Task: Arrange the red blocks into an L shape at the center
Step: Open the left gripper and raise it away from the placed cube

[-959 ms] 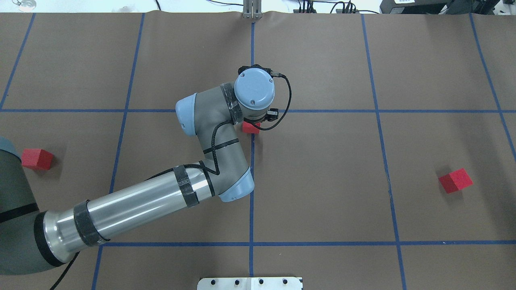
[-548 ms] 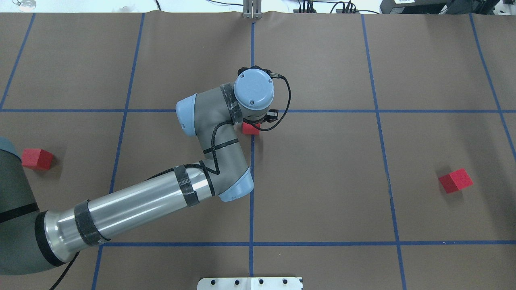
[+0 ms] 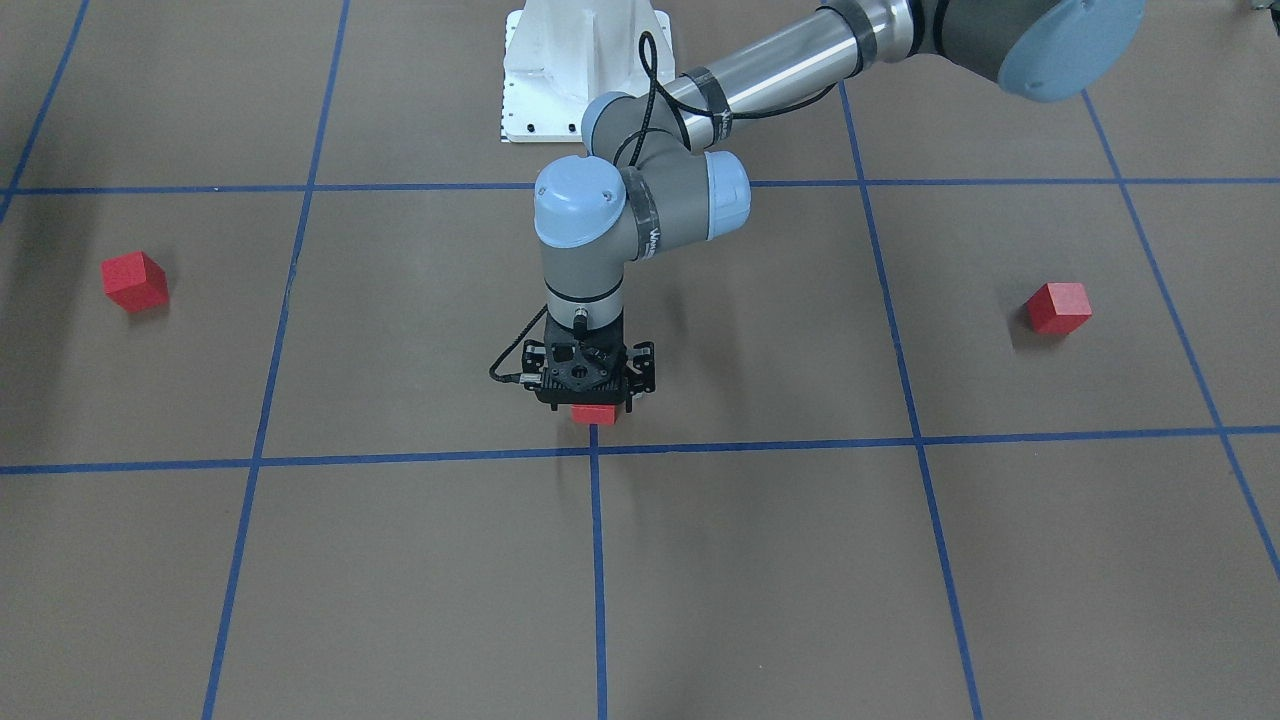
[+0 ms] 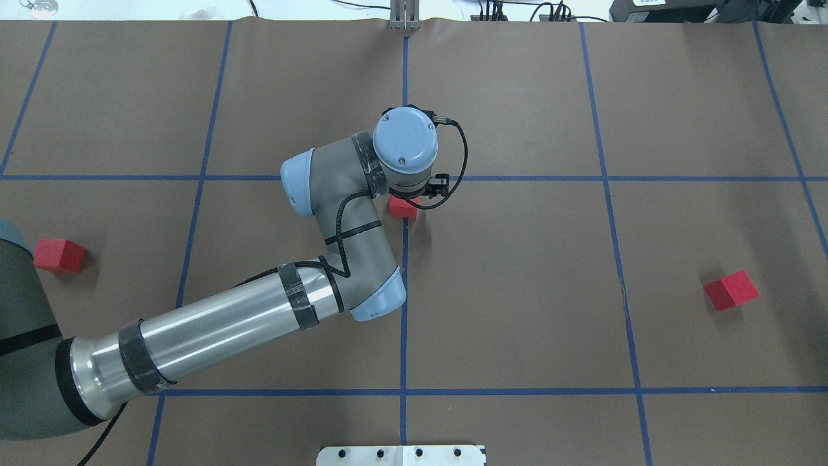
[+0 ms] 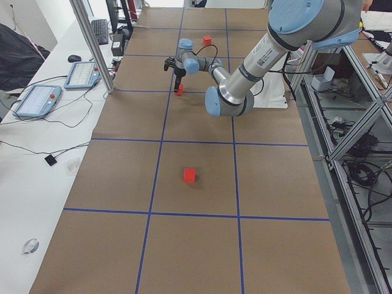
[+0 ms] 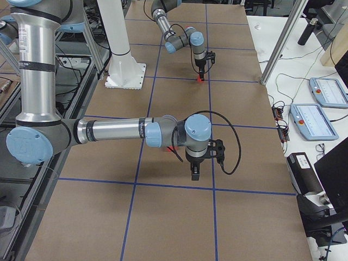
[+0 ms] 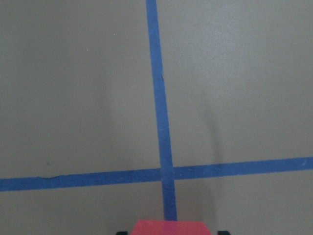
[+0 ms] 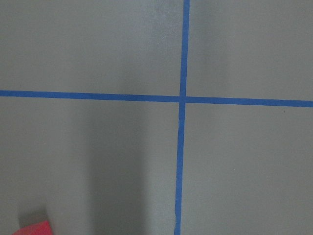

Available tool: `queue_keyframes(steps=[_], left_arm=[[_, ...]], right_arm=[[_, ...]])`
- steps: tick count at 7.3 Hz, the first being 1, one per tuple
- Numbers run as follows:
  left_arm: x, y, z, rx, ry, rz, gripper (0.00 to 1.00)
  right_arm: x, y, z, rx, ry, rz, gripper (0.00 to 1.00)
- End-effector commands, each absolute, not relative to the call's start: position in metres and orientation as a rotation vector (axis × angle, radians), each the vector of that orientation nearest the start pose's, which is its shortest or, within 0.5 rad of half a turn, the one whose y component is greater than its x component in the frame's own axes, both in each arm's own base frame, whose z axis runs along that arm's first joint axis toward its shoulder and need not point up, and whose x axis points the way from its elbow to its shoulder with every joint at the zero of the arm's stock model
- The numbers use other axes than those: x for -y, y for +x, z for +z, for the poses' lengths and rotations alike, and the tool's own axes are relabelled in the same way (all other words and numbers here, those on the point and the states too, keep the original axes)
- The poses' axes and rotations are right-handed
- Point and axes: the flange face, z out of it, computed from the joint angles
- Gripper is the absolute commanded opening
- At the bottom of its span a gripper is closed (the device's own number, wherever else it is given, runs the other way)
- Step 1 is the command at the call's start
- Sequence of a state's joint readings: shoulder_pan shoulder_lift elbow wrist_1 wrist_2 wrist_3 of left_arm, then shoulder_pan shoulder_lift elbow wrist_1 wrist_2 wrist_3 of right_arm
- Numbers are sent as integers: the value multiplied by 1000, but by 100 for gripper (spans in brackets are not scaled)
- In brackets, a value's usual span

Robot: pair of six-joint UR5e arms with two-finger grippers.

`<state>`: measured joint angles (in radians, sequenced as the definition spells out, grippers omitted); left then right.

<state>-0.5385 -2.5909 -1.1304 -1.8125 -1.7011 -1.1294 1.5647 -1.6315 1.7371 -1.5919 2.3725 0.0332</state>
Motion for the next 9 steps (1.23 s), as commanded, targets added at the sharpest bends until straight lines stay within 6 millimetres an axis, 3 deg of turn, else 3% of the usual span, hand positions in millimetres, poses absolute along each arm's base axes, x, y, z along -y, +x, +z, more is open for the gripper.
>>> queue_keyframes(steps=[1,2,3,4,5,6,7,8,9], left_arm=[[546,632,156,-797,283,-57,100],[564,604,144,-843,246,-64,100],[578,569,128,-886,244,-79,100],[576,547,124,-875,231,-92,100],[585,514,113,-850,234,-120,100],[596,477,104,-828,211,-129,100],[605,436,113,-837,190,-119,100],[599,399,136,-847,207,-115,100],[595,378,156,-840,221,-111,100]], right_arm=[[470,59,601,803,85,-18,99],[480,54,586,792,153,-58,99],[502,53,552,771,218,-75,99],[519,51,551,787,189,-43,99],[511,38,549,899,166,-55,99],[510,6,531,945,160,-102,99],[508,-29,514,955,167,-137,99],[502,-61,515,920,180,-177,99],[485,-94,517,841,201,-248,99]])
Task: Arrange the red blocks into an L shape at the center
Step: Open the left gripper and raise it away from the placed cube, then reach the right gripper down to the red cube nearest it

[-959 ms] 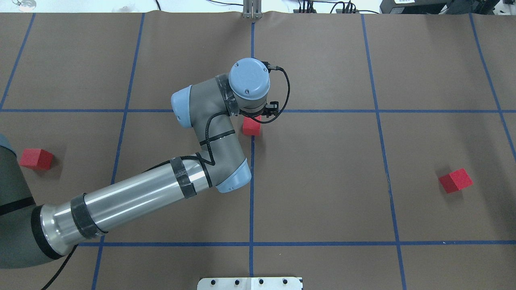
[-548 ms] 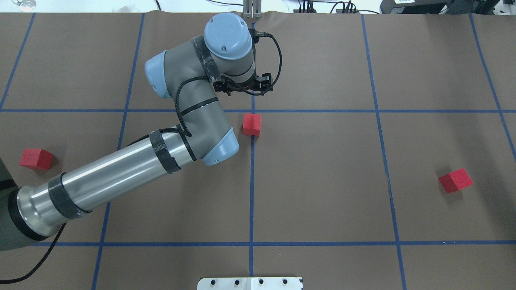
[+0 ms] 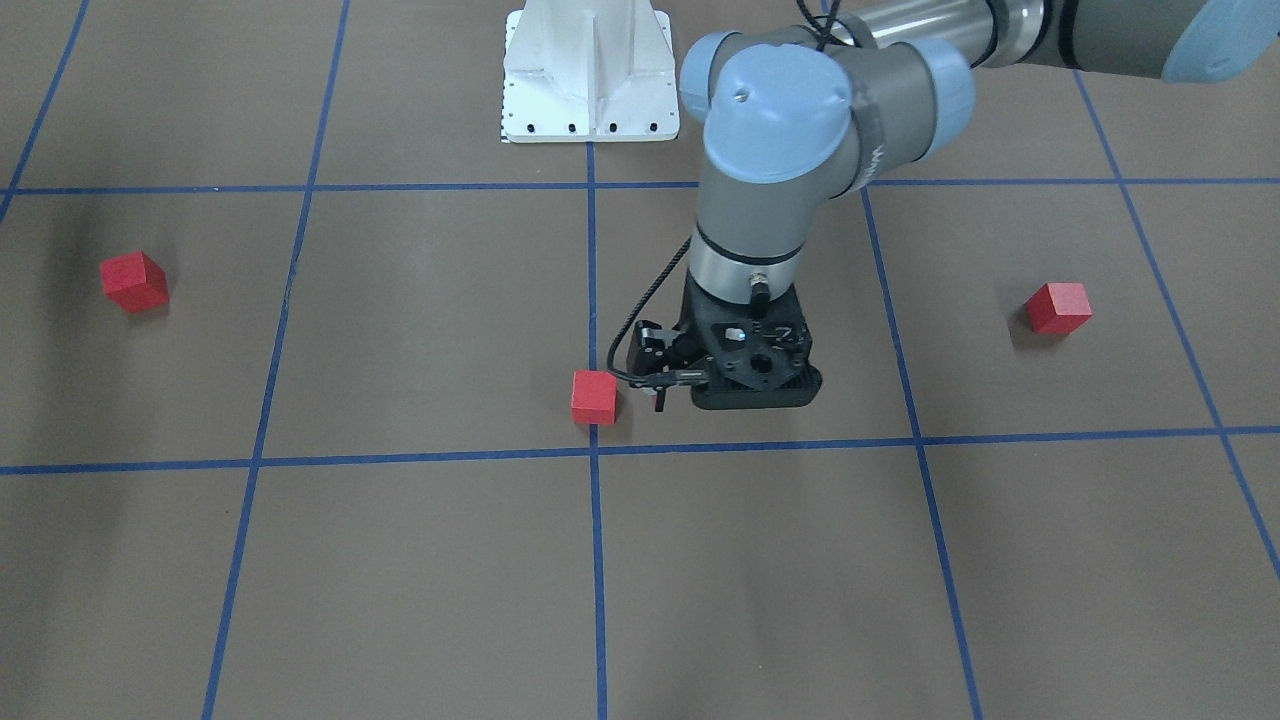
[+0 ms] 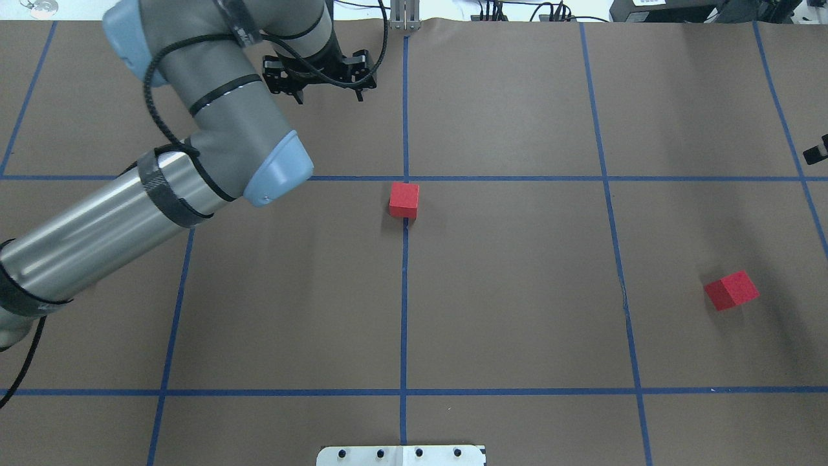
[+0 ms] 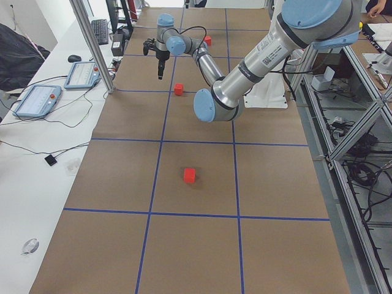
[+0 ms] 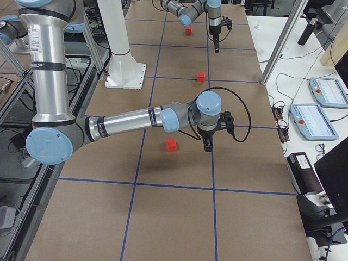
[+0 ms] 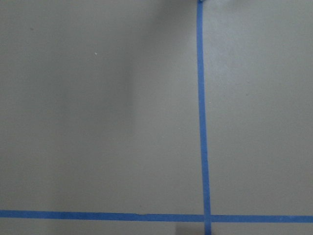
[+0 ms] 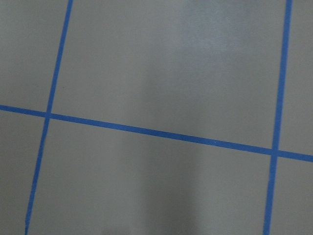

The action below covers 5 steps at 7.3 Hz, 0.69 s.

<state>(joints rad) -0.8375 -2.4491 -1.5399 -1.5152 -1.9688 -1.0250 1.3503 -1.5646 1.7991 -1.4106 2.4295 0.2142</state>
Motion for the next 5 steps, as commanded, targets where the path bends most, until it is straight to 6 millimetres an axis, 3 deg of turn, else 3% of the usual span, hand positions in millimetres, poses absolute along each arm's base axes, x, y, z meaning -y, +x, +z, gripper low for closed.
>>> queue_keyframes(steps=[1,3,4,5], left_arm=[[599,371,159,-838,220,-119,100],[599,372,161,-836,218,-120,100],[599,373,162,-835,215,-120,100],[597,373,177,-826,204,-121,100]], right_arm=[[466,-108,519,815,192,-280,99],[447,-140,518,834,90,-195,99],[437,-162,504,851,79,-187,99],[425,-188,507,825,68,-243,99]])
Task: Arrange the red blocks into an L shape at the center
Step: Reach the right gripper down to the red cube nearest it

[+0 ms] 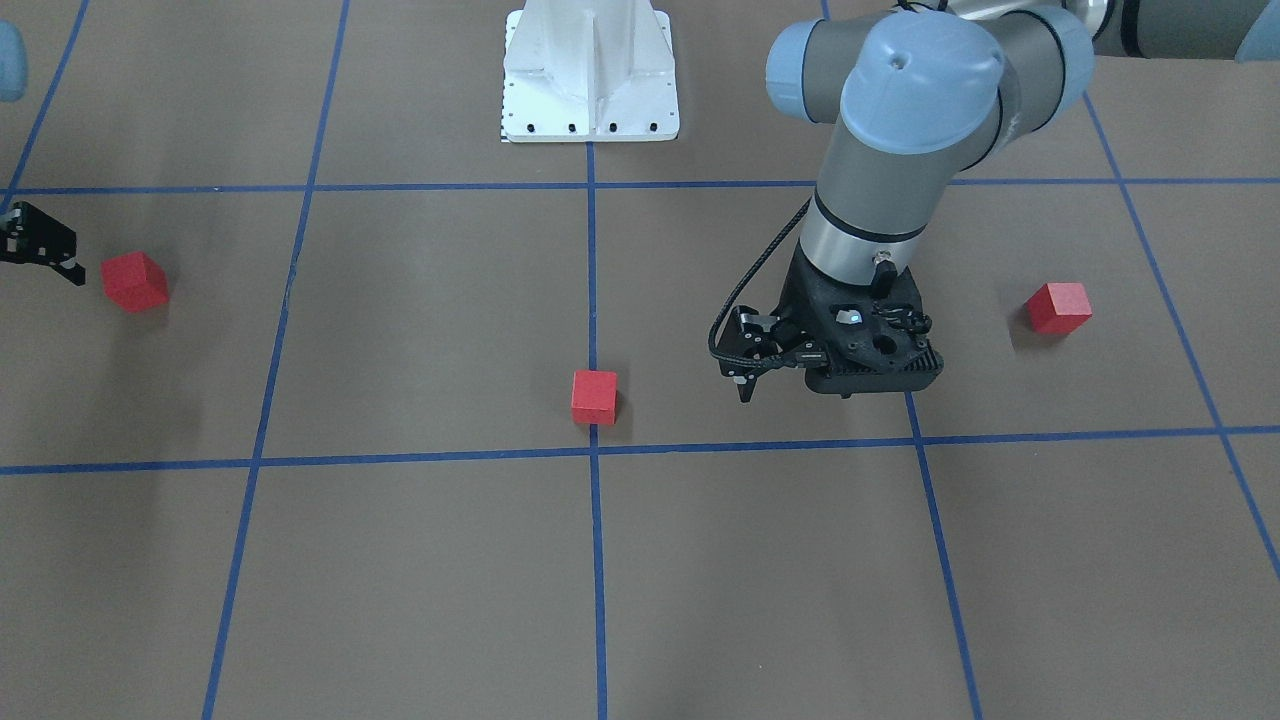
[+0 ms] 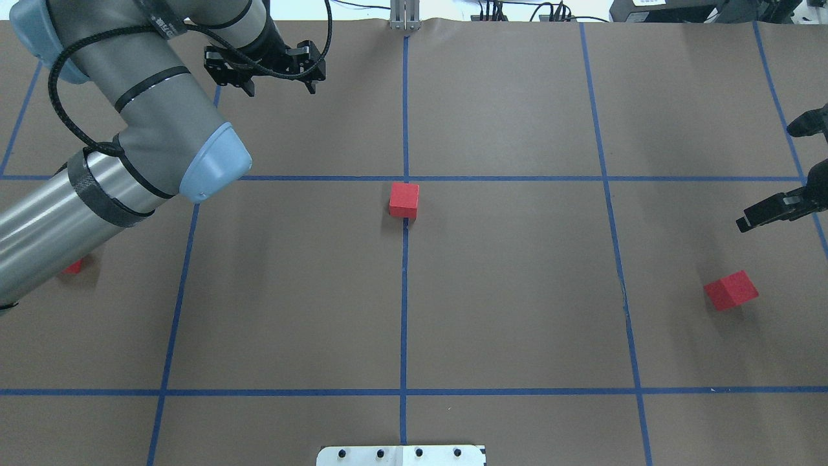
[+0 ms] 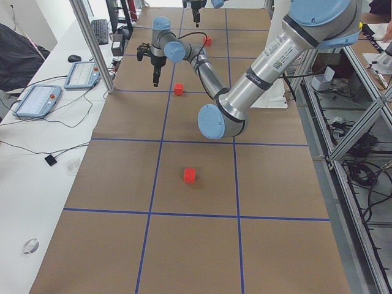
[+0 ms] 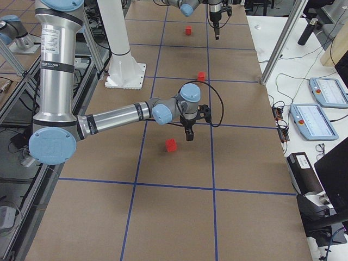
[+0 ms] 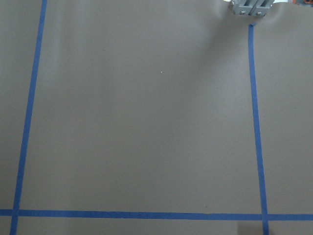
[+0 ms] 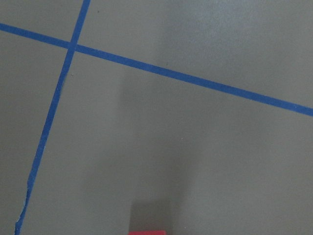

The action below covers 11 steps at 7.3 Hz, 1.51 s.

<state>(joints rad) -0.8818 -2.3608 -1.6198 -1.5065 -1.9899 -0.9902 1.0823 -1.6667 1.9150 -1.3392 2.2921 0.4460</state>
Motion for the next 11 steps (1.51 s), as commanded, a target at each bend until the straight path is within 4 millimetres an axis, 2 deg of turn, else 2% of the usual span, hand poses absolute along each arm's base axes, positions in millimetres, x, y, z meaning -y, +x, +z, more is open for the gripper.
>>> queue_keyframes(steps=[1,3,4,8,11], left_arm=[[598,373,181,-823,202,-121,100],[596,376,181,-823,200,-119,100],[595,377,182,-822,198,-120,100],[596,377,183,-820,195,-122,100],[596,377,183,-820,195,-122,100]], right_arm=[[412,-201,518,789,74,-279,99],[387,-190,544,792,93,-320,99],[383,-188,549,789,92,-340,99],[375,-215,576,763,35,-390,99],[374,-218,594,748,5,-389,99]])
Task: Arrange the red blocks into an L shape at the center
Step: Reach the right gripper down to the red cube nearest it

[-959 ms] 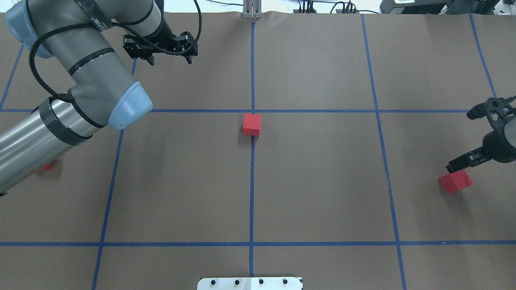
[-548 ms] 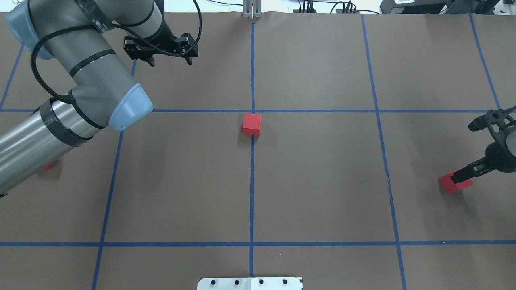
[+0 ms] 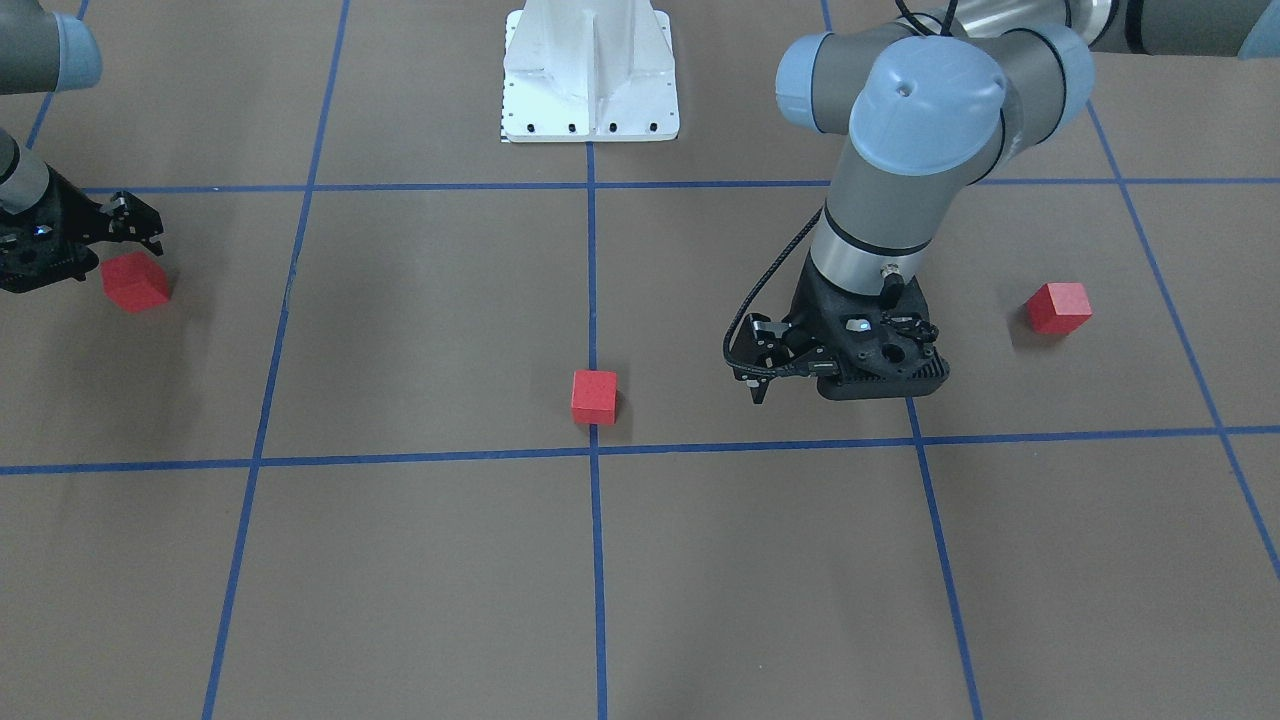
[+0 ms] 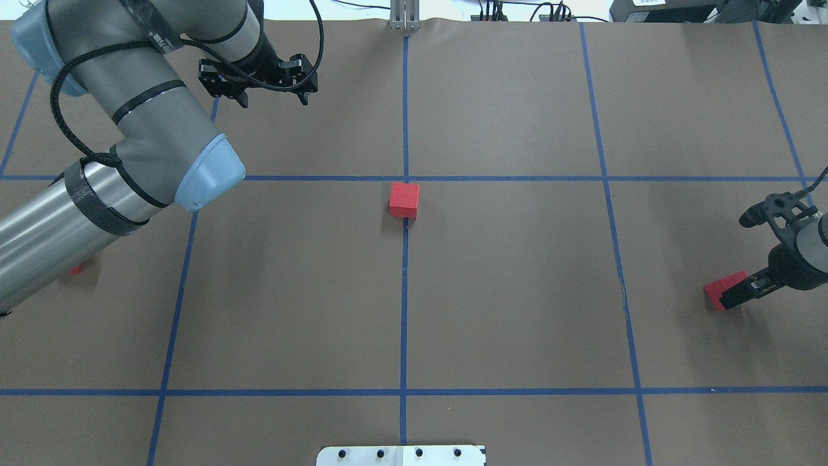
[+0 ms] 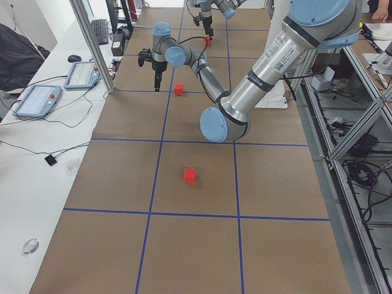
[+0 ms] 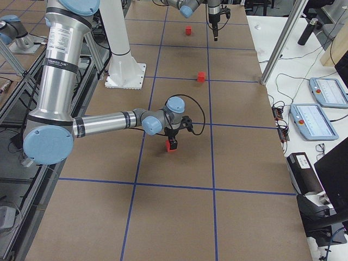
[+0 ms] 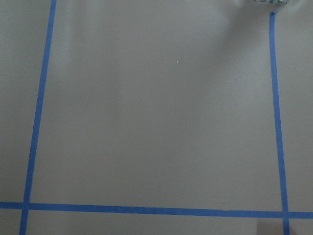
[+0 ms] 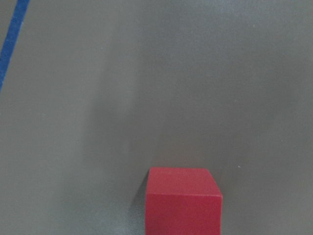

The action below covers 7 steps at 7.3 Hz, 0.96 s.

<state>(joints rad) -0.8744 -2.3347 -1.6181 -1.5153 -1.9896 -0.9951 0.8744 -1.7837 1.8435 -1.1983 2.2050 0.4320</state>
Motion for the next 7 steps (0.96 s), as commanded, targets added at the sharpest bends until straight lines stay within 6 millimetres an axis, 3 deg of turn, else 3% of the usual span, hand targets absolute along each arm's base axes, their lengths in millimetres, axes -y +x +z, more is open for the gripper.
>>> queue_keyframes(steps=[1,3,5,7], left_arm=[[595,377,182,-822,195,-123,100],[595,378,186,-818,192,-123,100],[595,378,187,-817,191,-121,100],[594,377,187,-818,192,-123,100]], right_arm=[[377,-222,594,749,5,-392,99],[376,-228,600,747,-8,-401,99],[389,-244,589,762,8,-412,98],[389,-246,596,756,0,-416,97]])
